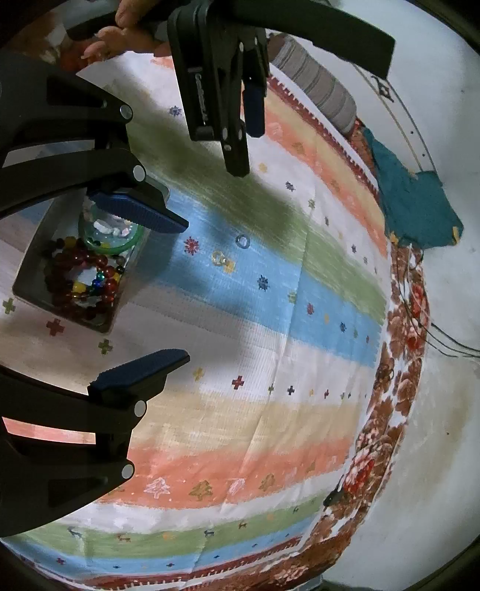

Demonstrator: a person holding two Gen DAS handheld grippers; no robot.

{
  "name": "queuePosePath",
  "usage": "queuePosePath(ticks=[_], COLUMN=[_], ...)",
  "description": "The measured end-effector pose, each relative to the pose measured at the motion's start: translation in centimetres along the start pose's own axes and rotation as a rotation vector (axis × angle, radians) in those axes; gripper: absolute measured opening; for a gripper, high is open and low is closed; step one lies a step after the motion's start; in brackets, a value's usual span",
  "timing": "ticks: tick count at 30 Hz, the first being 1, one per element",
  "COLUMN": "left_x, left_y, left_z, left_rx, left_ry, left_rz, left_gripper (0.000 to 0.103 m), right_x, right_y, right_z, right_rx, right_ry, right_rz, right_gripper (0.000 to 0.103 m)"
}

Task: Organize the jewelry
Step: 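Move both grippers toward the two small rings on the cloth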

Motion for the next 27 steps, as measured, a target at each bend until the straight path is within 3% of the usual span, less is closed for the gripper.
queuePosePath(ticks=[14,27], left_x=[-3.6,-7.1], left_y=[0.4,0.7], left_z=[0.4,0.6], left_rx=[-0.009,0.014], left_ry=[0.026,0.004], left_rz=[0.063,0.133], left_gripper=[0.059,0.059], right_x=[-2.0,-4.6], right_y=[0.8,1.1], right_z=[0.2,-0.5], right_rx=[0.014,0.002], right_ry=[0.019,0.038], right_rz=[0.028,0.072], right_gripper=[0.065,0.065])
Point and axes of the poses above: each gripper's, at about its wrist camera, not at the fingertips, and x roughly against the way its jaws point, z to its left, y to its top, the point moved 3 cm from there along -x, roughly the way its jaws point, and after that the axes turned 12 degrees about -z, right-handed, at the moved point
